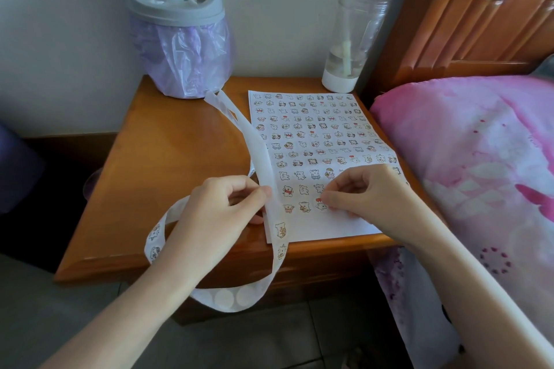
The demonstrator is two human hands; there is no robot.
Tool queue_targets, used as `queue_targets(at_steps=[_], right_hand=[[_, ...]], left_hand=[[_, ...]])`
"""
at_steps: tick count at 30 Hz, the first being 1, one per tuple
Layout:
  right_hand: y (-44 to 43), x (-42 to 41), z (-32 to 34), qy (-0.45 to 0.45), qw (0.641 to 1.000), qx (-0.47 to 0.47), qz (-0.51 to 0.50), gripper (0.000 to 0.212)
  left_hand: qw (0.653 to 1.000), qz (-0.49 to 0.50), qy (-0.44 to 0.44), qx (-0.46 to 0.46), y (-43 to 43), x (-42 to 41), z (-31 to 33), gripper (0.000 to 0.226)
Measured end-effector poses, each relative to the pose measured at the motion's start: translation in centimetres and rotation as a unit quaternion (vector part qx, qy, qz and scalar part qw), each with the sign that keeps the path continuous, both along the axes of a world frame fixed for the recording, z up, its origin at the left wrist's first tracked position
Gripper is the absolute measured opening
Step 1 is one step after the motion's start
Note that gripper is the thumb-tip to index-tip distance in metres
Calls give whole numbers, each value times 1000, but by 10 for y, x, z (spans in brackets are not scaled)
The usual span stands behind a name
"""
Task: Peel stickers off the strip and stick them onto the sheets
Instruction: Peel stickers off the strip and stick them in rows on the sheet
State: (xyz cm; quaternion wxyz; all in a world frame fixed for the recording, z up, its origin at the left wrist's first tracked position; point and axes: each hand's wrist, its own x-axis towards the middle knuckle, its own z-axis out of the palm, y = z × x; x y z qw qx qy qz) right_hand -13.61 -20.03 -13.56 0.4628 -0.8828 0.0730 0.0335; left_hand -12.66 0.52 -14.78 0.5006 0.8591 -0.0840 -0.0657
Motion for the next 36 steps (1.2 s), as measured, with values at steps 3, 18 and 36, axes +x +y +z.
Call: queue_targets(at_steps=[3,18,36], right_hand=[[0,0,-2,-8,1000,-13,-2,7],[-1,-1,-8,-29,998,-45,11,22],[3,0,-14,-81,995,-57,-1,8]], left_hand=[[1000,-3,1,-6,0,1,0,13],[1000,-12,-4,6,1,2,-2,11],[999,-2,27,-33,3,3,1,14]])
